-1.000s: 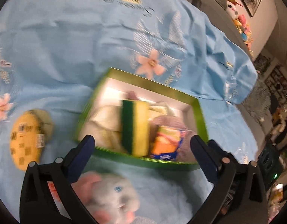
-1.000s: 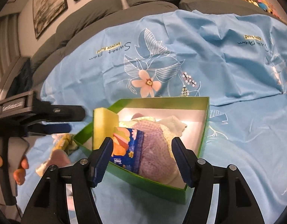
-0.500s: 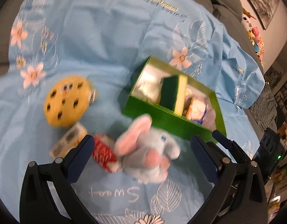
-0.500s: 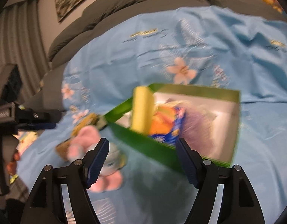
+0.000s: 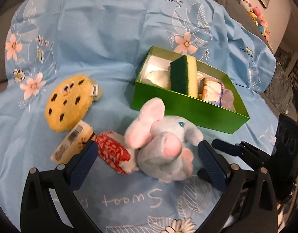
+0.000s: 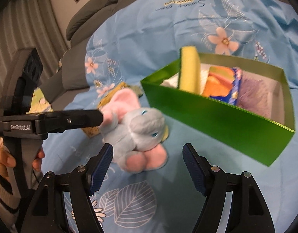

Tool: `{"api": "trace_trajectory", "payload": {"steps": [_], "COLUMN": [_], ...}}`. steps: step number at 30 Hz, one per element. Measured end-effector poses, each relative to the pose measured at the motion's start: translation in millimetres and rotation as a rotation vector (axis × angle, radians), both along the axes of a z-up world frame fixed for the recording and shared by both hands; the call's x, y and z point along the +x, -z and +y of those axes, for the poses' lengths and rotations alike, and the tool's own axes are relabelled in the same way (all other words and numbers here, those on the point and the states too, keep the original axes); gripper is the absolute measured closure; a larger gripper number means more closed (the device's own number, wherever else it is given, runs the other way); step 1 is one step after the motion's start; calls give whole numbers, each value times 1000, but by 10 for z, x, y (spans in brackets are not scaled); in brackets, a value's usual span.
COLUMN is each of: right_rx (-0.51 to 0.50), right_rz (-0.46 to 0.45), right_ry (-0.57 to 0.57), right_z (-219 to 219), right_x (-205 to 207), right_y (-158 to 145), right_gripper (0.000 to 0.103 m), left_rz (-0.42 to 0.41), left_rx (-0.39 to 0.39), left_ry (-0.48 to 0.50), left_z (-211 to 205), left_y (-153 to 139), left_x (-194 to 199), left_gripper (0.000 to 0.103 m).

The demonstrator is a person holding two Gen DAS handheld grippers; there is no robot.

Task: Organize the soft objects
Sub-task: 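Move the left gripper back to the grey elephant plush, then close the left gripper on the elephant plush's body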

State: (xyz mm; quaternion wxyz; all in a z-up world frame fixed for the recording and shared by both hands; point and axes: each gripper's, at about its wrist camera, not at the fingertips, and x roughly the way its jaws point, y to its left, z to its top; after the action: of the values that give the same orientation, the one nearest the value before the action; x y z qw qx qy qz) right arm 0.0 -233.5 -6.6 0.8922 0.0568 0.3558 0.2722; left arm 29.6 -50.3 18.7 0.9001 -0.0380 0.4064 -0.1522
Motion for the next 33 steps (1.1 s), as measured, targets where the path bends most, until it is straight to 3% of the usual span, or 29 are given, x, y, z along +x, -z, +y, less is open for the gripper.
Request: {"api": "trace_trajectory", "payload": {"steps": [2, 19, 29, 31, 33], "right_rx": [-11, -43, -76, -92, -94], "right_rz": [5, 69, 78, 73, 71], "right_ry": [-17, -65, -119, -128, -143], "right_z": [67, 328, 473, 506, 525], "right_x": [0, 188, 176, 161, 150], "right_y": [22, 197, 253, 266, 267], "right_gripper": [27, 27, 27, 37, 42], "left_rz": [-7, 46, 49, 51, 50], "left_rx": [20, -89, -76, -80, -83], "left_ry": [7, 52, 70, 77, 86], "left_z": [-20, -76, -148, -156, -169], "left_y": [28, 143, 168, 169, 168], "left_x": [22, 152, 145, 140, 133], "left_gripper": [1, 3, 30, 35, 47]}}
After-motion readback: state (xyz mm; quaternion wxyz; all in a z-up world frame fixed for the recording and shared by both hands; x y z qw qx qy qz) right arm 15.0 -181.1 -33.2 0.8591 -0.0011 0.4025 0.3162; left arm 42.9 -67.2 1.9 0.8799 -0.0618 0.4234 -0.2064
